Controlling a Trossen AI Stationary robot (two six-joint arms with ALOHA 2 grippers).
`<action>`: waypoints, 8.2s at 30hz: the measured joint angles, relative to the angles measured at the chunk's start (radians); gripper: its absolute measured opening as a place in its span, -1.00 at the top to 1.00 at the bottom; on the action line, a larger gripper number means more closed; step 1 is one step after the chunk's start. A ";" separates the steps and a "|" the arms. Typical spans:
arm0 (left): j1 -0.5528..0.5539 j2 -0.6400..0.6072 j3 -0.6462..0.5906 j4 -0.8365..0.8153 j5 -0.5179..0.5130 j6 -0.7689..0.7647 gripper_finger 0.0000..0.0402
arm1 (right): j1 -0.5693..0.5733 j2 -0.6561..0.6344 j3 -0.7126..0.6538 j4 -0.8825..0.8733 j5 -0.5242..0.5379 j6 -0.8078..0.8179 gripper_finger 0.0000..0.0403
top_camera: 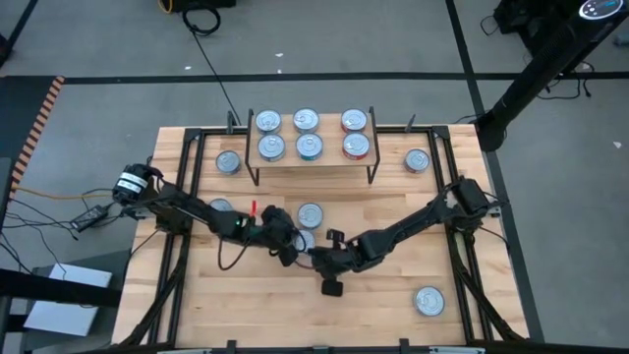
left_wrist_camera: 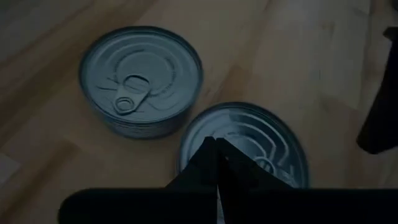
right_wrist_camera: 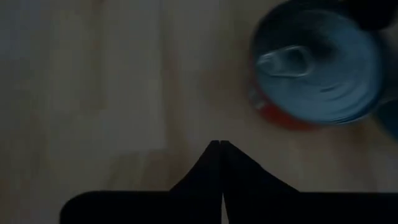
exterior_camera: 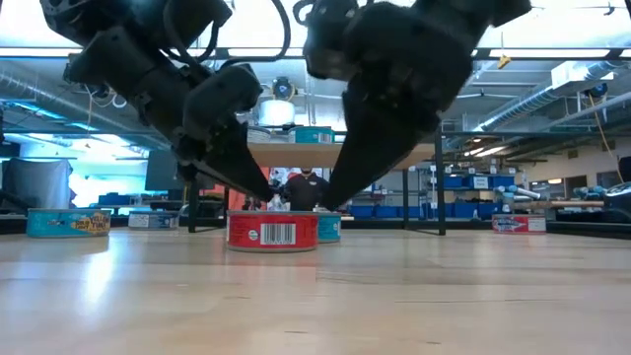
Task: Stack canned seafood by type on shelf
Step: Stack the red tuna can on top of the other red tuna can on the shelf
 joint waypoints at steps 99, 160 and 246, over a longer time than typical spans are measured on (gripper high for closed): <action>-0.149 0.280 0.005 0.479 -0.017 -0.024 1.00 | 0.144 0.009 0.095 -0.008 0.194 0.327 0.95; -0.402 0.140 0.006 0.211 -0.174 -0.234 1.00 | 0.076 -0.195 0.092 -0.140 -0.094 -0.319 0.02; 0.049 -0.119 0.006 0.350 0.037 -0.049 0.98 | -0.489 -0.476 0.404 -0.533 0.435 -1.032 0.25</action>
